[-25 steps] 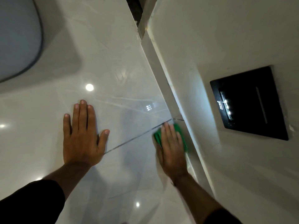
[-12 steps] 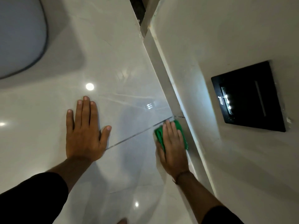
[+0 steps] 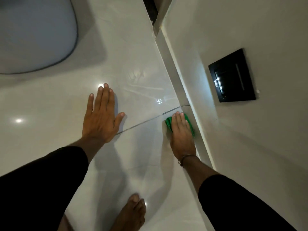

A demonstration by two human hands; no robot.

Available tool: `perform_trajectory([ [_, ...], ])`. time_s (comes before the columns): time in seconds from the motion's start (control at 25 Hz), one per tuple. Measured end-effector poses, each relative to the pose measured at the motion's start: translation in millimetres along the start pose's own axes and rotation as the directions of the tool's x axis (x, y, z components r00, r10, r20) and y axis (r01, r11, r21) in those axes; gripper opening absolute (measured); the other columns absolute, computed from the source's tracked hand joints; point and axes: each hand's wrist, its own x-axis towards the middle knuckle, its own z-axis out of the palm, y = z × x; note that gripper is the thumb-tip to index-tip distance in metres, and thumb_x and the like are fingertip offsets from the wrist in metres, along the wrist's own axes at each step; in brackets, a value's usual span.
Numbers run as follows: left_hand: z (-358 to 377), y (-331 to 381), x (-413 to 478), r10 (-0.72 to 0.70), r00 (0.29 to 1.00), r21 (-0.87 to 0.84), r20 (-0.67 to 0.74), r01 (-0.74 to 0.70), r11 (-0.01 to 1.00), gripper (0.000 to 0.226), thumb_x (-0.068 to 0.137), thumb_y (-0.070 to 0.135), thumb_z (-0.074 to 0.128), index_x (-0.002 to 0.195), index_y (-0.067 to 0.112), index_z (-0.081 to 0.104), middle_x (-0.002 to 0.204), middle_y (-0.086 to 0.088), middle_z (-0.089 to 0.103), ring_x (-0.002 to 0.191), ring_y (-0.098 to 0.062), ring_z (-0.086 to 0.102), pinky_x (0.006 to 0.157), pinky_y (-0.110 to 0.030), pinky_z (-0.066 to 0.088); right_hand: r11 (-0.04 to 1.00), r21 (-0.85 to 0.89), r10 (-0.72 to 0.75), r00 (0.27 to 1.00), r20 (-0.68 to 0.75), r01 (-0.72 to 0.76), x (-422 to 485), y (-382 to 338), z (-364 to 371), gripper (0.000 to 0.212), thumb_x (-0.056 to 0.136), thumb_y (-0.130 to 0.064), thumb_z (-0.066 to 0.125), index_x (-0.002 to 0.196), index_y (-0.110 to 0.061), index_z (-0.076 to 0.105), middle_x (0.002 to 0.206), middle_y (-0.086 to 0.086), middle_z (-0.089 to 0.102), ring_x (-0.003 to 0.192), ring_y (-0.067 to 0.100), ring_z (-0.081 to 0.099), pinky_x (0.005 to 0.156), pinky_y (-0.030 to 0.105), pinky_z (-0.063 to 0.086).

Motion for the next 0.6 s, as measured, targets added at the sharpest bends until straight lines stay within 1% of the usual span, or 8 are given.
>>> perform_trajectory([
  [0.08,-36,-1,-13,-0.006,1.000,-0.002,0.002,0.006,1.000,0.087,0.110,0.056,0.026,0.172,-0.003,0.014,0.183,-0.026,0.008,0.171,-0.039,0.009,0.138,-0.058,0.011,1.000,0.012,0.002,1.000,-0.017,-0.002,1,-16,-27,0.067,0.089,0.002,0.022,0.155,0.004,0.036,0.163,0.023,0.035,0.154,0.040,0.028,0.123,0.053,0.030],
  [0.2,-104,2,-40,-0.060,0.998,-0.037,-0.003,0.060,0.998,0.086,0.110,0.055,0.028,0.172,-0.002,0.014,0.184,-0.024,0.008,0.171,-0.038,0.009,0.138,-0.057,0.011,0.997,0.014,-0.070,0.997,-0.044,0.071,-6,-59,-84,0.074,0.082,0.016,0.039,0.156,0.003,0.034,0.164,0.022,0.033,0.155,0.038,0.024,0.125,0.052,0.026],
  [0.28,-152,5,-55,-0.095,0.995,-0.043,0.005,0.095,0.995,0.085,0.110,0.055,0.028,0.172,-0.002,0.014,0.184,-0.023,0.007,0.172,-0.036,0.008,0.139,-0.056,0.010,0.993,0.043,-0.107,0.994,-0.028,0.108,-10,-92,-127,0.080,0.082,0.018,0.046,0.158,0.000,0.030,0.167,0.019,0.029,0.158,0.034,0.017,0.127,0.048,0.019],
  [0.36,-201,2,-63,-0.140,0.990,-0.035,0.020,0.141,0.989,0.085,0.111,0.057,0.024,0.173,0.000,0.012,0.184,-0.022,0.003,0.172,-0.035,0.005,0.139,-0.055,0.009,0.989,0.090,-0.117,0.993,-0.012,0.118,-13,-129,-169,0.081,0.085,0.015,0.050,0.160,-0.003,0.026,0.169,0.016,0.024,0.159,0.031,0.012,0.128,0.044,0.014],
  [0.44,-252,-11,-68,-0.183,0.983,-0.014,0.017,0.183,0.983,0.085,0.112,0.058,0.019,0.174,0.001,0.009,0.184,-0.019,-0.001,0.172,-0.034,-0.001,0.139,-0.055,0.009,0.979,0.122,-0.163,0.986,-0.032,0.165,-11,-169,-213,0.079,0.089,0.010,0.053,0.161,-0.004,0.023,0.170,0.015,0.023,0.159,0.031,0.013,0.127,0.044,0.014],
  [0.52,-297,-33,-67,-0.212,0.977,-0.013,-0.029,0.212,0.977,0.084,0.112,0.058,0.020,0.174,0.001,0.009,0.185,-0.018,-0.001,0.172,-0.033,0.000,0.139,-0.055,0.010,0.970,0.088,-0.223,0.973,-0.052,0.227,-2,-212,-254,0.077,0.092,0.001,0.059,0.161,-0.003,0.024,0.169,0.016,0.025,0.158,0.033,0.017,0.126,0.044,0.017],
  [0.6,-331,-60,-63,-0.236,0.968,-0.008,-0.090,0.236,0.972,0.083,0.113,0.056,0.026,0.173,0.001,0.013,0.184,-0.019,0.003,0.172,-0.033,0.003,0.139,-0.054,0.010,0.967,0.066,-0.243,0.968,-0.056,0.247,12,-254,-287,0.080,0.093,-0.006,0.065,0.161,-0.004,0.023,0.169,0.016,0.025,0.157,0.034,0.020,0.126,0.044,0.020],
])
